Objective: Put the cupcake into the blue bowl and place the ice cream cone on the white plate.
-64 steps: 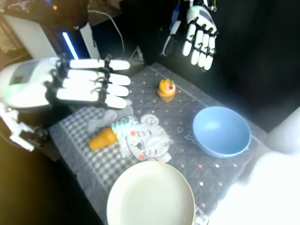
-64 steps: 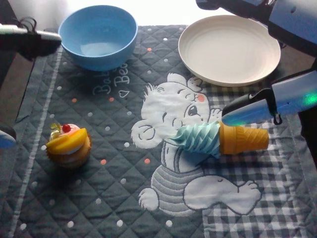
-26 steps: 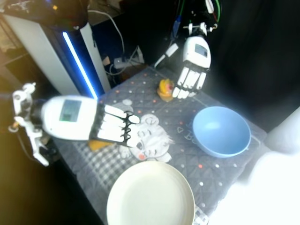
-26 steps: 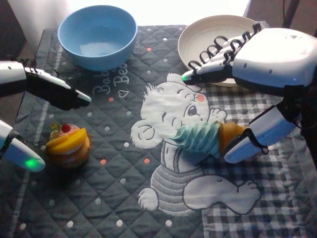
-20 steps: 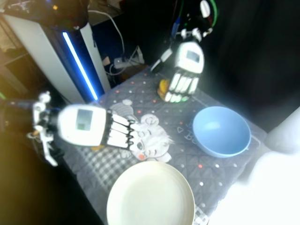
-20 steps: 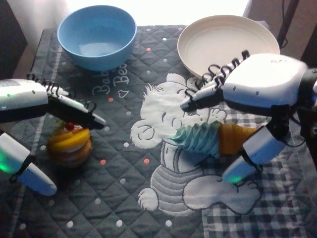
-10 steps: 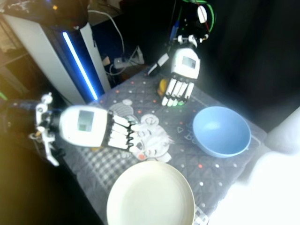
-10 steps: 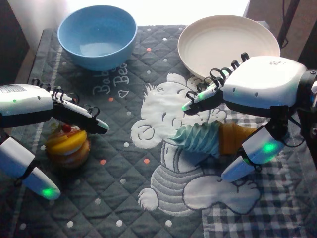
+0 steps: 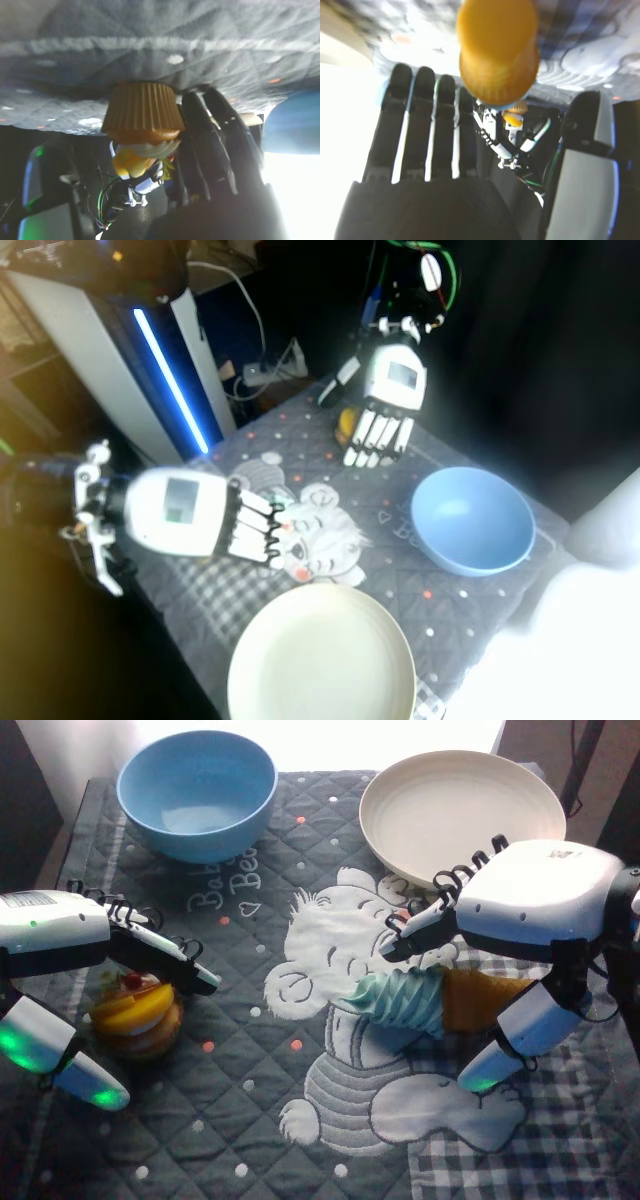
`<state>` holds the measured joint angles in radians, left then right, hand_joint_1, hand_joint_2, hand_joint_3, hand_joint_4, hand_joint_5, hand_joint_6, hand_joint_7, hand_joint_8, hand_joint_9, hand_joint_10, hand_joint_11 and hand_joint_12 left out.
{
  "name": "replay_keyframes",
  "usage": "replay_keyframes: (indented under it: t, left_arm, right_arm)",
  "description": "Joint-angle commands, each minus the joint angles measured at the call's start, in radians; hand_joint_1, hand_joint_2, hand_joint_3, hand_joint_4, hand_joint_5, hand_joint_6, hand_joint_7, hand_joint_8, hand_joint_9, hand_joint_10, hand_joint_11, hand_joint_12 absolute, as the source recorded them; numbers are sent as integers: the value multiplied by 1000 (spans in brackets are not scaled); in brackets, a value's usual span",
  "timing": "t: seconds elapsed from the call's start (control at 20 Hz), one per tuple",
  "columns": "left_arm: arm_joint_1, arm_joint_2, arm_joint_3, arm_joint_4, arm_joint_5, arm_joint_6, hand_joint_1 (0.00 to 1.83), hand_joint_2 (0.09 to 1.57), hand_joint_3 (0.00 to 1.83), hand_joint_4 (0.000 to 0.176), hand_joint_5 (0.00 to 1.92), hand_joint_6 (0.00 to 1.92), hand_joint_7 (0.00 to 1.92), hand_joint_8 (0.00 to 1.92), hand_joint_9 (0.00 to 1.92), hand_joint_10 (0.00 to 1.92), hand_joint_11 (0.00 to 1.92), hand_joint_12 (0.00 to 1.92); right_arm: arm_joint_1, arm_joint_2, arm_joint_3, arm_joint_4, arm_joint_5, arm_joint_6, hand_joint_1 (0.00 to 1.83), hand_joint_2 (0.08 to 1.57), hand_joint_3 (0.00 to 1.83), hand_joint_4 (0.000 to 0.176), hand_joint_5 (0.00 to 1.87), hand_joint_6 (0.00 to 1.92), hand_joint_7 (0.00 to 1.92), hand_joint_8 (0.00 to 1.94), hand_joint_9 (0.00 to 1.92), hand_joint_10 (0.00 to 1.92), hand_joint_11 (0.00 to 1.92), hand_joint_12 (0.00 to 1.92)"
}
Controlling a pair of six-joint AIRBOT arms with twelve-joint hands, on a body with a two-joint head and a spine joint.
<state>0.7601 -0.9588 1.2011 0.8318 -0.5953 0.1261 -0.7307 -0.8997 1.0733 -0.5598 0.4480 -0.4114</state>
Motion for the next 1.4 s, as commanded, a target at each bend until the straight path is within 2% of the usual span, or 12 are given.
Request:
replay_keyframes:
  t: [0.0, 0.35, 0.45, 0.65, 0.7, 0.75, 0.8, 0.9, 1.0, 1.15, 1.25, 1.35]
  left_arm:
    - [-10, -3, 4, -42, -82, -11, 934, 786, 4, 0, 605, 9, 673, 5, 751, 18, 378, 981]
    - [-10, -4, 3, -50, -91, -13, 1035, 846, 4, 0, 699, 7, 731, 2, 792, 1, 509, 905]
    - [-10, -4, 3, -55, -95, -13, 1062, 865, 9, 0, 733, 18, 750, 8, 809, 7, 516, 907]
    - [-10, -4, 4, -60, -97, -13, 1247, 968, 2, 0, 933, 14, 967, 7, 989, 18, 607, 991]
    - [-10, -5, 3, -61, -98, -13, 1362, 1059, 0, 0, 970, 766, 1062, 551, 1065, 756, 762, 896]
    - [-9, -5, 4, -62, -99, -13, 1375, 1091, 0, 0, 929, 1015, 1002, 771, 1017, 1007, 788, 1012]
    - [-8, -5, 4, -63, -99, -13, 1372, 1107, 0, 0, 926, 1101, 963, 834, 973, 1093, 792, 1105]
    - [-5, -5, 5, -70, -102, -13, 1364, 1128, 0, 0, 935, 1164, 965, 854, 838, 1200, 642, 1137]
    - [-2, -5, 7, -80, -106, -12, 1367, 1120, 0, 0, 952, 1128, 1012, 803, 829, 1203, 619, 1135]
    - [0, -5, 10, -89, -109, -11, 1369, 1111, 0, 0, 960, 1071, 1031, 820, 847, 1190, 475, 1166]
    - [0, -4, 13, -98, -115, -9, 1377, 1091, 0, 0, 1004, 987, 1080, 721, 891, 1160, 594, 1228]
    - [1, 1, 15, -127, -129, 5, 1384, 1068, 0, 0, 1058, 901, 1105, 609, 974, 1104, 768, 1250]
  right_arm:
    - [2, 2, 4, 27, 77, 6, 805, 700, 4, 0, 569, 3, 682, 3, 687, 10, 565, 216]
    - [-16, 3, 14, 36, 54, 6, 872, 721, 9, 0, 591, 7, 761, 26, 752, 26, 640, 240]
    - [-22, -1, 23, 46, 52, 6, 932, 784, 2, 0, 624, 2, 871, 9, 890, 18, 741, 277]
    - [-23, -13, 35, 55, 51, 6, 1079, 927, 1, 0, 889, 5, 1190, 12, 1211, 26, 684, 1103]
    - [-23, -18, 36, 56, 51, 6, 1245, 1025, 0, 0, 977, 582, 1274, 484, 1317, 20, 766, 1223]
    - [-23, -24, 36, 56, 52, 6, 1280, 1041, 2, 0, 997, 718, 1283, 597, 1383, 33, 887, 1148]
    - [-23, -29, 37, 56, 52, 6, 1292, 1023, 0, 0, 1077, 663, 1349, 481, 1470, 55, 1058, 1035]
    - [-23, -41, 37, 55, 53, 6, 1301, 999, 0, 0, 1163, 536, 1426, 343, 1541, 54, 1129, 1014]
    - [-23, -45, 36, 56, 63, 6, 1304, 1001, 0, 0, 1133, 589, 1444, 304, 1544, 43, 1085, 1122]
    - [-22, -44, 33, 63, 84, 6, 1296, 1021, 2, 0, 1084, 670, 1343, 517, 1544, 40, 1042, 1210]
    - [-22, -44, 27, 71, 109, 6, 1278, 1041, 0, 0, 1005, 883, 1338, 446, 1508, 23, 1017, 1127]
    - [-22, -44, 22, 93, 148, 6, 1265, 1045, 0, 0, 1005, 940, 1324, 405, 1407, 1, 850, 1138]
